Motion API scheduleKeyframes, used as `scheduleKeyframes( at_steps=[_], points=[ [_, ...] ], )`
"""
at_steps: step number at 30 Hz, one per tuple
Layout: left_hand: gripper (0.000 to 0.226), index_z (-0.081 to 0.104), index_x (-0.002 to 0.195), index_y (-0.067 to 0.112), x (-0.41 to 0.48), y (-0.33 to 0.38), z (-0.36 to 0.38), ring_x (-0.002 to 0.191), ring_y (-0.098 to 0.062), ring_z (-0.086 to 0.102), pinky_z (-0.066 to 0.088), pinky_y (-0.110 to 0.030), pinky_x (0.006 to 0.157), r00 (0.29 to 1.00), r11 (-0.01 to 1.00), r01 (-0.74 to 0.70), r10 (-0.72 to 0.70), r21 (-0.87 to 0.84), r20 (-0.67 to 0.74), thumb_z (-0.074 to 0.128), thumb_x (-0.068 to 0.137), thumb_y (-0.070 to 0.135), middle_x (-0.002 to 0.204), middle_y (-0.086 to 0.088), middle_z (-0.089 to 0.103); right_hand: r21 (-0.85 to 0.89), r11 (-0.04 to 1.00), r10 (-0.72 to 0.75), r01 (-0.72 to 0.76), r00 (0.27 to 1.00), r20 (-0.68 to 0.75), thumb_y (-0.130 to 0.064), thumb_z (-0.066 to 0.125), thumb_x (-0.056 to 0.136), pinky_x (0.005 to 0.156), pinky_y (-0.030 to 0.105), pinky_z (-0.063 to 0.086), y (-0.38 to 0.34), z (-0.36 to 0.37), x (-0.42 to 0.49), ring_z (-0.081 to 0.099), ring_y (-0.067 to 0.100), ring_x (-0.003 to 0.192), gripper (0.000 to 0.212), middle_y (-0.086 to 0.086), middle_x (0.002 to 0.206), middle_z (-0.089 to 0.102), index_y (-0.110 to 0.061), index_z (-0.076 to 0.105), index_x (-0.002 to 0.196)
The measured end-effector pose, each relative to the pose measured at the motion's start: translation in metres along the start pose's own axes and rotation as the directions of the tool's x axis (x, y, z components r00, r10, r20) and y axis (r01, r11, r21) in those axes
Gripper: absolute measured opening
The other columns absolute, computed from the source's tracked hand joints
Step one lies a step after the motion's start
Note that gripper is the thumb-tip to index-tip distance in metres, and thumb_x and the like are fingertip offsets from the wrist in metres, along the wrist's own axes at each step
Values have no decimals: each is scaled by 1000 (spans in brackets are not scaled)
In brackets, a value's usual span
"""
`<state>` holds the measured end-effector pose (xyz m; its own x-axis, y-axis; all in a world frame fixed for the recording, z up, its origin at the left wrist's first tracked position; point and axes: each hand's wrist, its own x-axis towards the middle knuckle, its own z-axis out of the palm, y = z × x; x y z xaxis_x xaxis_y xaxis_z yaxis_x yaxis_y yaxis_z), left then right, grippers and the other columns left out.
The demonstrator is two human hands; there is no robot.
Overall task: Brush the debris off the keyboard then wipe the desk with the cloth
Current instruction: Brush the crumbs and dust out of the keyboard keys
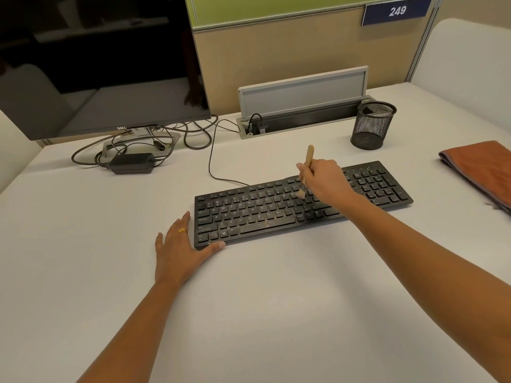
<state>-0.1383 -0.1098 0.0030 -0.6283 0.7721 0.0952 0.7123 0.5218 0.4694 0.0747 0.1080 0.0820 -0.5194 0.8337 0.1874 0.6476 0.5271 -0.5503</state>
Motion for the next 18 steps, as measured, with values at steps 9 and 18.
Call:
scheduleKeyframes(
  at_steps=[9, 18],
  points=[
    [118, 21, 151, 17, 0, 0, 0, 143, -15, 23, 4, -43, 119, 1000, 1000, -2, 2, 1, -2, 51, 55, 79, 153, 0, 32, 18, 1000, 16, -15, 999, -43, -31, 33, 101, 69, 37, 49, 3, 0, -4, 61, 29, 72, 49, 16, 78, 66, 4, 65, 88],
    [118, 22, 151, 17, 0, -1, 1, 144, -14, 23, 4, -43, 119, 1000, 1000, -3, 3, 1, -1, 51, 55, 79, 153, 0, 32, 187, 982, 24, -30, 999, 33, -31, 37, 100, 64, 30, 47, -5, 2, -4, 57, 19, 63, 45, 11, 75, 63, 0, 67, 90]
  ],
)
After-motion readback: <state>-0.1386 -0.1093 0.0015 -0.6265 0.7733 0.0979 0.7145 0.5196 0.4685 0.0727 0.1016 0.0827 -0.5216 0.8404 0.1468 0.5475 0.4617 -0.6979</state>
